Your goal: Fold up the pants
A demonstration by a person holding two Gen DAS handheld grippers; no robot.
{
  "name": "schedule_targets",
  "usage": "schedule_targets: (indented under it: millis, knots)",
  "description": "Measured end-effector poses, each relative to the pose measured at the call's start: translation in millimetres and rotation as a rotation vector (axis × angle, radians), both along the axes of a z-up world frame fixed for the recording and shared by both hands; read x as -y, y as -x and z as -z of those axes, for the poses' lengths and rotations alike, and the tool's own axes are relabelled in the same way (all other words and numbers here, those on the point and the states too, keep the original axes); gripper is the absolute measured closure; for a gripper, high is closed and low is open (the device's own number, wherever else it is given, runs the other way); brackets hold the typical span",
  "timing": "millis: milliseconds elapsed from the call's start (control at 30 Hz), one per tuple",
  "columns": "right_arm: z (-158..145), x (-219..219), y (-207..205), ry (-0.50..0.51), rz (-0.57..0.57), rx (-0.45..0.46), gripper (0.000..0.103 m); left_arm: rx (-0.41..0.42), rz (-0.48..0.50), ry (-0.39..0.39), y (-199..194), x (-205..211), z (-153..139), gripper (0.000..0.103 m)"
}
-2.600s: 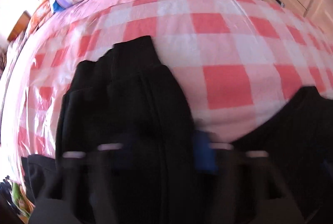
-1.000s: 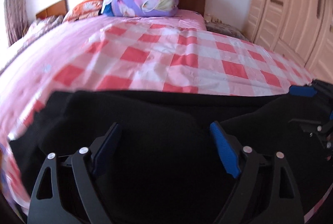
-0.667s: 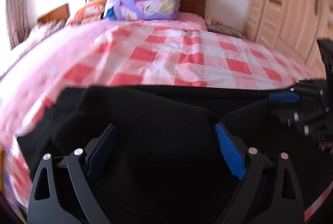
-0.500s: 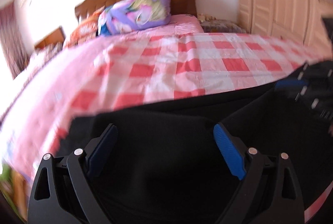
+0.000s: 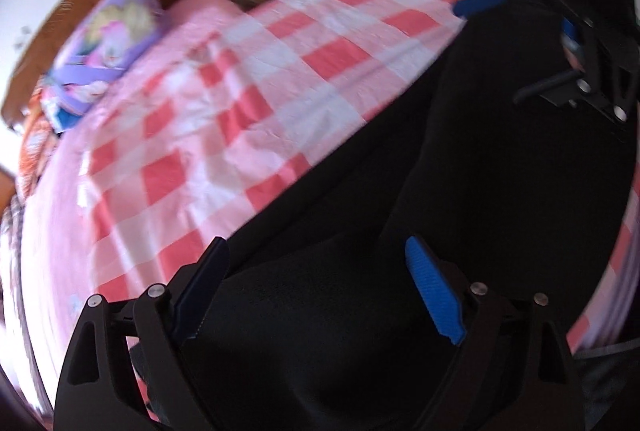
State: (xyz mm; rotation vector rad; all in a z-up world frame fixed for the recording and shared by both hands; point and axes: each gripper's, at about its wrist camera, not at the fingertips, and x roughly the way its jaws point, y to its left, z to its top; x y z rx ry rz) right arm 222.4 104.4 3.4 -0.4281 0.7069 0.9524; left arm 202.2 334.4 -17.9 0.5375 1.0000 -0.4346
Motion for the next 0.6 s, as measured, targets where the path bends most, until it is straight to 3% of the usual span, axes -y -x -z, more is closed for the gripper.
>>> schedule_targets:
  millis: [67, 200, 233, 300, 433, 467, 500, 567, 600]
  knots:
    - [2, -8, 1, 0.038, -0.075, 0.006, 0.008, -0.050, 0.051, -0.002, -2, -1, 4, 0.027]
    - [9, -21, -2, 0.113, -0.189, -0.003, 0.027, -0.120, 0.142, -0.010, -6, 3, 12, 0.045]
    - [12, -26, -4, 0.130, -0.223, -0.017, 0.028, -0.138, 0.160, -0.009, -7, 5, 14, 0.046]
    - [19, -35, -6, 0.173, -0.268, -0.032, 0.043, -0.199, 0.181, 0.007, -8, 5, 23, 0.047]
    - [30, -44, -5, 0.206, -0.322, -0.048, 0.062, -0.216, 0.157, 0.092, -10, -6, 23, 0.056]
    - [29, -43, -4, 0.199, -0.324, -0.048, 0.077, -0.195, 0.145, 0.115, -7, -8, 22, 0.064]
    - [27, -42, 1, 0.193, -0.324, -0.019, 0.084, -0.168, 0.139, 0.120, -5, -8, 20, 0.075]
    - [25, -37, 15, 0.190, -0.318, 0.059, 0.087, -0.037, 0.112, 0.078, 10, -5, 13, 0.092]
    - [24, -34, 21, 0.188, -0.314, 0.080, 0.088, 0.011, 0.106, 0.050, 17, -3, 10, 0.093]
